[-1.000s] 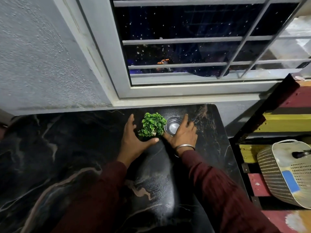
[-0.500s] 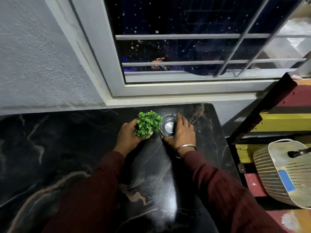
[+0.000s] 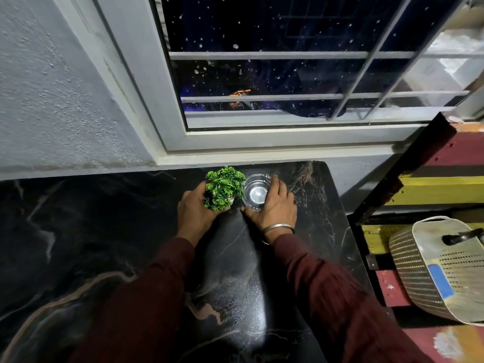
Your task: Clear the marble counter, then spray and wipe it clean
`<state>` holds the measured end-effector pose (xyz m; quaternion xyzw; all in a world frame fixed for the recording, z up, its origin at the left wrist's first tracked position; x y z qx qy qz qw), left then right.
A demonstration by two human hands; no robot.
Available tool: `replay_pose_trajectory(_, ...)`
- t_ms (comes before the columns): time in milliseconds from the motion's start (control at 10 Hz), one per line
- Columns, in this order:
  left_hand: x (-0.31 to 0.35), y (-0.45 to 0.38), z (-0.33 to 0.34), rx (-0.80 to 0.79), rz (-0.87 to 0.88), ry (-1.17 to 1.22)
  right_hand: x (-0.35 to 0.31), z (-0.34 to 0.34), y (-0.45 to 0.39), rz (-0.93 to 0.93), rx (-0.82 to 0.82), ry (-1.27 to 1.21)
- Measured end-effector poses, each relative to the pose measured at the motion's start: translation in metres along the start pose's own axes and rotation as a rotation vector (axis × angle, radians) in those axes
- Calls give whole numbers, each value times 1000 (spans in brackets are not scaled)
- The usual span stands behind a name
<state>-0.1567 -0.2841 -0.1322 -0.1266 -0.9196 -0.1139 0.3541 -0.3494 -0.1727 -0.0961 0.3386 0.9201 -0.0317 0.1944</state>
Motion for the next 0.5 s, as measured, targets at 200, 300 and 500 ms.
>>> replay_pose_trajectory(200, -6, 4, 1, -4, -29, 32, -1, -1, 2, 25, -20, 7)
replay_pose_trajectory(300, -4, 13, -1, -13, -43, 83, -1, -4, 8, 31, -64, -2)
replay_pose_trajectory(500, 6, 39, -24, 54, 4, -86, -8, -34, 24, -69, -25, -14)
Point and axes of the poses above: each hand's wrist, its own y-axis away from the middle knuckle, its own z-axis out of the palm, x = y × z, the point moved 9 cm from there along -y, towards the middle knuckle, and after that the axes turned 4 degrees about -y, right-handed, at the moved point
